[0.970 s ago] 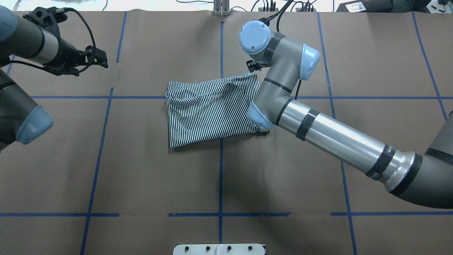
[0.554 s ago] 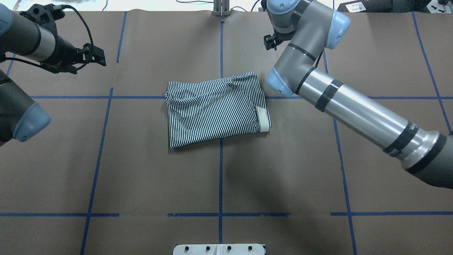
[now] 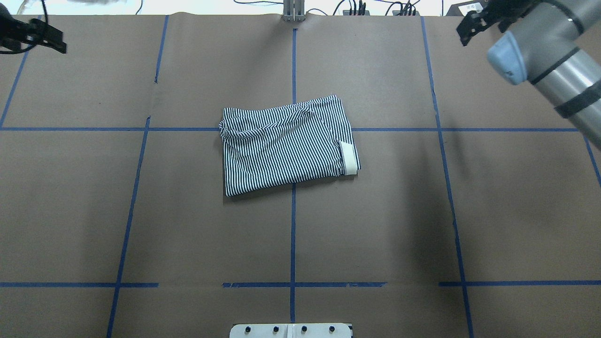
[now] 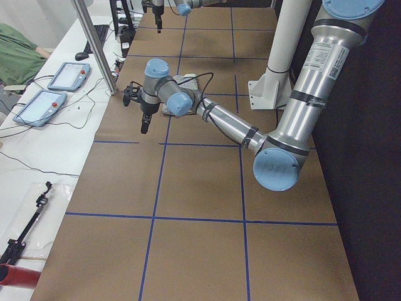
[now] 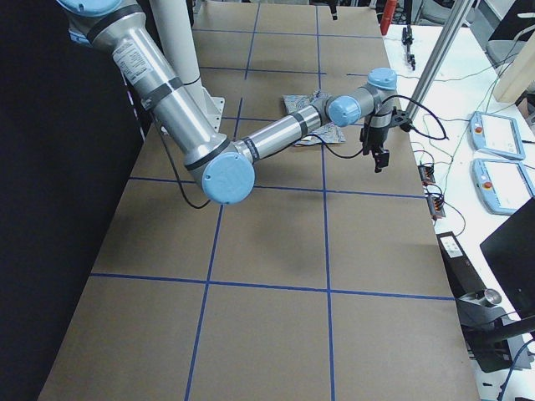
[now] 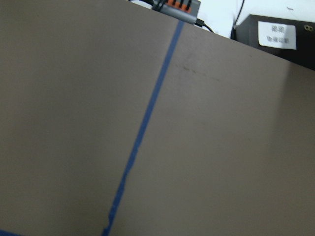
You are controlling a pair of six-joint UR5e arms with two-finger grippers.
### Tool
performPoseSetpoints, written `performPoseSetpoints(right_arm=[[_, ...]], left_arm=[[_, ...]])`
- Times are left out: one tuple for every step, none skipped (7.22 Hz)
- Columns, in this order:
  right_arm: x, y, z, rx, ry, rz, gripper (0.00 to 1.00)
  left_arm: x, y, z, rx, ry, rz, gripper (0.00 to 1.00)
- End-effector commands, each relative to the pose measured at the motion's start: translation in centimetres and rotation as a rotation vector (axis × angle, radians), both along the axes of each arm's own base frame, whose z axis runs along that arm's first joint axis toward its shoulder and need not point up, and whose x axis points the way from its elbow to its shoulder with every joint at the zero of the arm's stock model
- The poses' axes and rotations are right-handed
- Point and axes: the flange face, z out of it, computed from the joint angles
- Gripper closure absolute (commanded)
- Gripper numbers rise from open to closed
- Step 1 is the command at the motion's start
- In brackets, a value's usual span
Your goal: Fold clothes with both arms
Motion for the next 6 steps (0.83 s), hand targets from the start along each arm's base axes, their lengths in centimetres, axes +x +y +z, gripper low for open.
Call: performPoseSetpoints(right_arm=[[10.1, 7.7, 2.1, -0.084, 0.056, -0.041, 0.00], [13.7, 10.9, 5.4, -0.089, 0.064, -0.106, 0.00], [16.7, 13.0, 9.5, -0.077, 0.031, -0.183, 0.00], [18.5, 14.7, 12.1, -0.120, -0.026, -0.170, 0.00], [18.7, 14.7, 12.8, -0.116, -0.027, -0.164, 0.00], [18.7, 14.0, 13.2, -0.129, -0.034, -0.111, 0.00]], left_arm=[[-14.0, 1.2, 6.6, 0.139, -0.206, 0.209, 0.00], [-17.2, 3.3, 9.9, 0.187, -0.263, 0.299, 0.00], [-18.0, 5.9, 12.6, 0.161, -0.248, 0.297, 0.00], [-17.9, 7.0, 13.8, 0.150, -0.180, 0.311, 0.00], [-17.8, 6.8, 14.8, 0.142, -0.185, 0.309, 0.00], [-17.8, 7.8, 16.6, 0.118, -0.184, 0.312, 0.00]])
